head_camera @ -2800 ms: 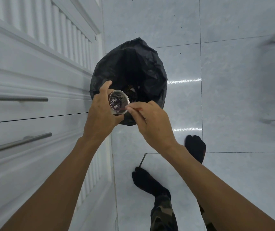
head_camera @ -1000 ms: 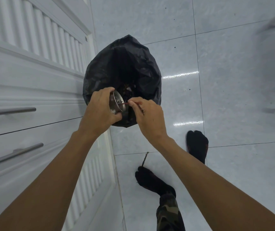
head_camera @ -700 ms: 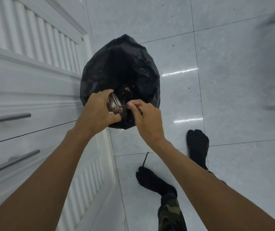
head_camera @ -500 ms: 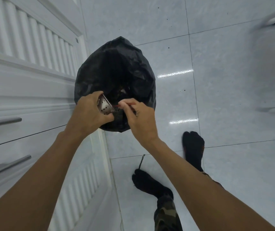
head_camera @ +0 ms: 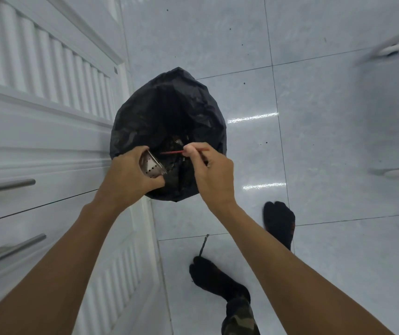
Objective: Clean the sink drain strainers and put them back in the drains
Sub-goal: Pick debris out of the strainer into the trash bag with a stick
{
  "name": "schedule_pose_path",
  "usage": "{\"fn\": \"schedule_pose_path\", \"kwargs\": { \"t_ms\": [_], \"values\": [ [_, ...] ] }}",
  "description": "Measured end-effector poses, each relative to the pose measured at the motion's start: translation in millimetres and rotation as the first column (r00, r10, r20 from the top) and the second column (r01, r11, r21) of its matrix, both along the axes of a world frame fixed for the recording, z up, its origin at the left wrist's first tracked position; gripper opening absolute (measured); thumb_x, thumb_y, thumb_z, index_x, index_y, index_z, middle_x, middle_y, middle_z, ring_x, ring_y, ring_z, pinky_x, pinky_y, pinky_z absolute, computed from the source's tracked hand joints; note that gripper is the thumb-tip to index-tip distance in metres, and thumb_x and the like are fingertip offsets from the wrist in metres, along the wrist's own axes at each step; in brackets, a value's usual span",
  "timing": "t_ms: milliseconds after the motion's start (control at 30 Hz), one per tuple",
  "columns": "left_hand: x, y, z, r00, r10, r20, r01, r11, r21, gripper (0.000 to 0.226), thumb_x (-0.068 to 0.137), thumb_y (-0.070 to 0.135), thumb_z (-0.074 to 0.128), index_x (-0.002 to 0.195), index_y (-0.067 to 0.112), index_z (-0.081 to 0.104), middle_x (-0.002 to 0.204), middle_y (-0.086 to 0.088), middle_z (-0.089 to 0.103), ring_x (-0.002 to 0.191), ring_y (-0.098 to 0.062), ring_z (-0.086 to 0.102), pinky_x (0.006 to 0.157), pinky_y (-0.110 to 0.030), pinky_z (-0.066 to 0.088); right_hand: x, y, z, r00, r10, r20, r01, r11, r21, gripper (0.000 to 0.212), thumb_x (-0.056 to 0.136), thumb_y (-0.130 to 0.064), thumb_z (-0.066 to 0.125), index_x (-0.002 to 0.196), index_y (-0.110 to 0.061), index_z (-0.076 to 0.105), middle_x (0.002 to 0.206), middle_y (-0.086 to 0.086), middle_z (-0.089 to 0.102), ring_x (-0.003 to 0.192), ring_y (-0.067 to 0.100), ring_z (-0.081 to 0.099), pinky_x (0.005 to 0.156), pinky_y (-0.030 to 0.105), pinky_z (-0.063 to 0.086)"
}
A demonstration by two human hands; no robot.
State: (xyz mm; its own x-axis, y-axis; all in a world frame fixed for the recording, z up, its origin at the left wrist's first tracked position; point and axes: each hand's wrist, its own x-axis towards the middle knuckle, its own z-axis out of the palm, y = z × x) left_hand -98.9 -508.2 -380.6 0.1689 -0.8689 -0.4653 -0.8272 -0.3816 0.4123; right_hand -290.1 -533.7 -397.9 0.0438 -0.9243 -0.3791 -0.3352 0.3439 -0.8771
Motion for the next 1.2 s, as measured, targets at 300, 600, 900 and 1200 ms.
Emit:
{"fn": "schedule_pose_path", "kwargs": {
  "t_ms": [300,600,900,1200],
  "values": [
    [2,8,2,0.999,0.03,-0.025,-0.03,0.999,-0.013,0.083,0.068,0.04,0.089,0.138,0.021,0.052,0.109,0.012,0.055,0.096,-0.009,0.054,0.07,-0.005,0.035,0,-2,3,0.998,0.067,-0.005,-0.067,0.997,-0.043,0.021,0.101,-0.026,0.06,0.111,-0.015,0.075,0.103,-0.005,0.075,0.096,0.008,0.069,0.093,0.025,0.056],
    [4,12,7,0.993,0.028,-0.114,-0.033,0.999,-0.044,0.077,0.067,0.028,0.091,0.132,0.028,0.05,0.101,0.027,0.055,0.089,0.017,0.056,0.066,0.003,0.039,-2,8,6,0.981,0.145,-0.128,-0.161,0.979,-0.126,0.021,0.102,-0.026,0.06,0.115,-0.017,0.074,0.104,-0.003,0.075,0.094,0.012,0.065,0.09,0.028,0.057],
    [4,6,1,0.995,0.027,-0.093,-0.029,0.999,-0.014,0.077,0.07,0.031,0.09,0.135,0.022,0.05,0.113,0.009,0.06,0.099,-0.011,0.058,0.075,-0.009,0.042,-4,2,1,0.949,0.223,-0.223,-0.259,0.954,-0.148,0.022,0.103,-0.027,0.058,0.117,-0.019,0.073,0.107,-0.001,0.075,0.097,0.015,0.065,0.091,0.032,0.057],
    [-1,1,-7,1.0,0.004,0.012,-0.004,0.998,0.069,0.085,0.07,0.031,0.089,0.142,0.016,0.047,0.127,-0.006,0.058,0.106,-0.019,0.054,0.087,-0.029,0.047,-2,14,-15,0.963,0.196,-0.187,-0.217,0.971,-0.103,0.022,0.102,-0.028,0.058,0.115,-0.019,0.073,0.102,-0.003,0.075,0.093,0.013,0.068,0.091,0.029,0.058]
  ]
}}
